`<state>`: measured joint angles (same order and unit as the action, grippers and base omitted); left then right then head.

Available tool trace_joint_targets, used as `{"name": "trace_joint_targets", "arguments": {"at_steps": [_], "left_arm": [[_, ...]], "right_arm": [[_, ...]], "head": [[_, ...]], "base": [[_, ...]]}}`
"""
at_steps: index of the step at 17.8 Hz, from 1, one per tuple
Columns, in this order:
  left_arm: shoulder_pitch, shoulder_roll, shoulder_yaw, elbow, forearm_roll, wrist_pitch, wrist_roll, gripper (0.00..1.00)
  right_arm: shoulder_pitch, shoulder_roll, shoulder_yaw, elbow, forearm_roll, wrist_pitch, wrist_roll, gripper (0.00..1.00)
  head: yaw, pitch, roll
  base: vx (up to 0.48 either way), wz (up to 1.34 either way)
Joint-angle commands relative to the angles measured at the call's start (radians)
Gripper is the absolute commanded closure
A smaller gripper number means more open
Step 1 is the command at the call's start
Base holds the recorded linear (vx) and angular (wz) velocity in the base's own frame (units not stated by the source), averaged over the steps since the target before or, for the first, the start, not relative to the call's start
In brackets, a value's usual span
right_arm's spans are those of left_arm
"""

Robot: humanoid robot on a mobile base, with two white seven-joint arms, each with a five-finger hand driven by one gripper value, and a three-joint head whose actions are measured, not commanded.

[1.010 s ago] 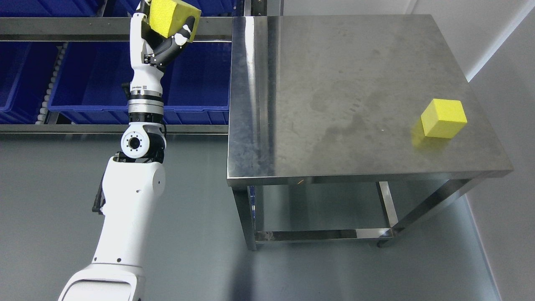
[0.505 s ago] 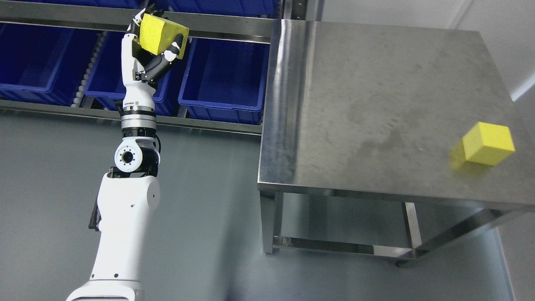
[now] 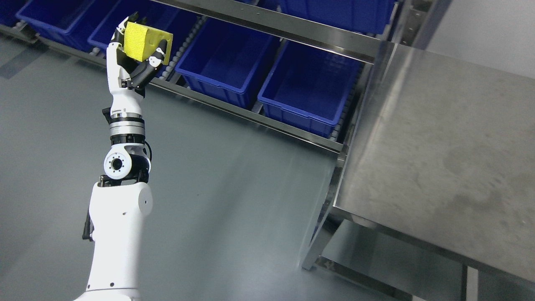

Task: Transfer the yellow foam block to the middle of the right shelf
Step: 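Hold the cube raised in the left hand while turning toward the blue-bin shelf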

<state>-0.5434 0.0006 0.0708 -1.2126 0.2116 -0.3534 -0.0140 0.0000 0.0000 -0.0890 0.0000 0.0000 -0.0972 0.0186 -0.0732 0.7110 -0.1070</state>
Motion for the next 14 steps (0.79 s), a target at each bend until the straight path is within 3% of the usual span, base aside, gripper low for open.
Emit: {"name": "trace_joint_targets", "arguments": {"at_steps": [1,9,14], "left_arm": [[0.086,0.017,0.066,-0.087,0.0,-0.001,-0.006,0.7],[0.281,0.017,0.067,-0.223,0.0,-0.032,-0.04,0.7],[0.318,0.017,0.086,-0.252,0.0,-0.035,-0.041,0.7]], "right_arm": [[-0.002,-0.017,0.0,-0.017,0.0,0.001,0.0,0.0],[-0.002,-0.017,0.0,-0.017,0.0,0.001,0.0,0.0],[-0.002,-0.017,0.0,-0.017,0.0,0.001,0.0,0.0]], "head": [[0.0,0.0,0.0],[0.0,0.0,0.0],[0.0,0.0,0.0]], "base": [[0.064,0.65],[0.075,0.7],[0.113,0.75]]}}
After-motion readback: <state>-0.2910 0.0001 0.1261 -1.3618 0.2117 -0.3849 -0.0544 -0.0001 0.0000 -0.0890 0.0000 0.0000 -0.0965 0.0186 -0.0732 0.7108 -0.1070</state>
